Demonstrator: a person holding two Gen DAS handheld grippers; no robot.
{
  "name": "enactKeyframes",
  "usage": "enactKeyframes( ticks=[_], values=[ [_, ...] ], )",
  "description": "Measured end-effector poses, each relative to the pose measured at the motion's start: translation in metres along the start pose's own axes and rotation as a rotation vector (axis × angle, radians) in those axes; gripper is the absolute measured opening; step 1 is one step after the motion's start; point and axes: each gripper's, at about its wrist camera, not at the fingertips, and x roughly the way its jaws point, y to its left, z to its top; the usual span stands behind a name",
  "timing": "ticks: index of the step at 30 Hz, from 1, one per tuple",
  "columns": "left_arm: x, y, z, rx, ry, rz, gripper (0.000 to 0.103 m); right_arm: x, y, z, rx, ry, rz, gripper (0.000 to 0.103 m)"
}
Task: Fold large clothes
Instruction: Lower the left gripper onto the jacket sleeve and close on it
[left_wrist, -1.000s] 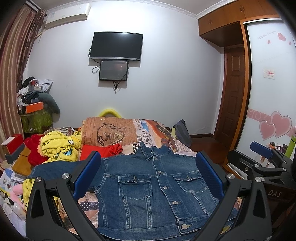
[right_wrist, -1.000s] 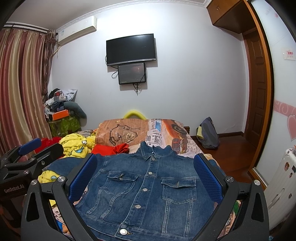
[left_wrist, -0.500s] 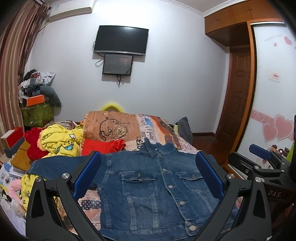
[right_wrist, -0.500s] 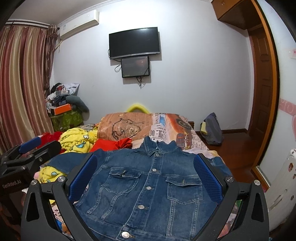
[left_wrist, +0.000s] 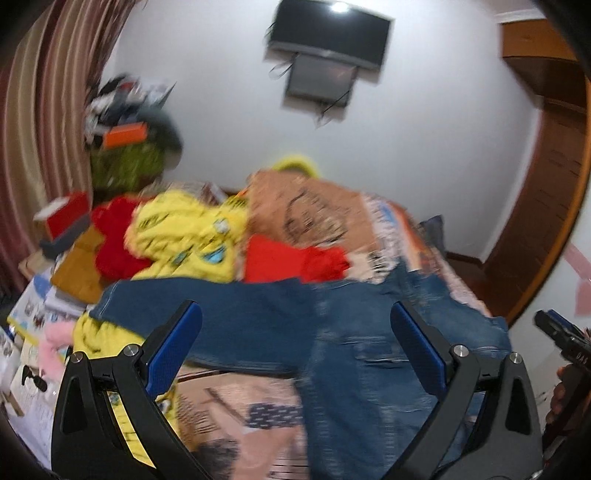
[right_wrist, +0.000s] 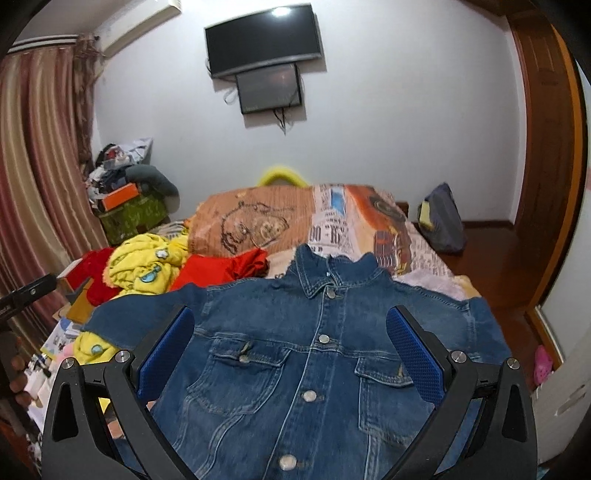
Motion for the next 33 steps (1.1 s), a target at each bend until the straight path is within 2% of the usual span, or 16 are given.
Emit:
enactKeyframes(
  ticks=[2, 6, 11, 13, 15, 20, 26, 29, 32, 33],
  values=[
    [0.017, 0.027, 0.001, -0.048, 0.052, 0.007, 0.103, 0.012, -0.002, 0.002, 0.002, 0.020, -0.009, 0.103],
    [0.059, 0.097, -0.008, -0.218, 0.197, -0.030, 0.103, 0.051, -0.010, 0.007, -0.007, 0.106, -0.045, 0.103],
    [0.098, 0.160, -0.030, -0.347, 0.304, 0.008, 0.103, 0.101, -0.022, 0.003, 0.029, 0.243, -0.055, 0.103],
    [0.113, 0.182, -0.038, -0.404, 0.337, -0.006, 0.100, 0.117, -0.026, -0.002, 0.041, 0.291, -0.069, 0.103],
    [0.128, 0.202, -0.045, -0.452, 0.364, -0.015, 0.088, 0.132, -0.030, -0.009, 0.054, 0.343, -0.077, 0.103],
    [0.163, 0.241, -0.055, -0.531, 0.391, -0.005, 0.074, 0.153, -0.033, -0.017, 0.094, 0.426, -0.048, 0.103],
    [0.198, 0.274, -0.065, -0.616, 0.427, 0.064, 0.070, 0.163, -0.035, -0.022, 0.109, 0.463, -0.040, 0.103],
    [0.211, 0.286, -0.069, -0.665, 0.408, 0.048, 0.068, 0.167, -0.036, -0.022, 0.114, 0.468, -0.034, 0.103],
    [0.216, 0.286, -0.061, -0.643, 0.380, 0.095, 0.057, 0.172, -0.039, -0.023, 0.120, 0.477, -0.039, 0.103],
    [0.219, 0.283, -0.057, -0.610, 0.377, 0.126, 0.057, 0.173, -0.039, -0.023, 0.123, 0.480, -0.039, 0.103]
  ],
)
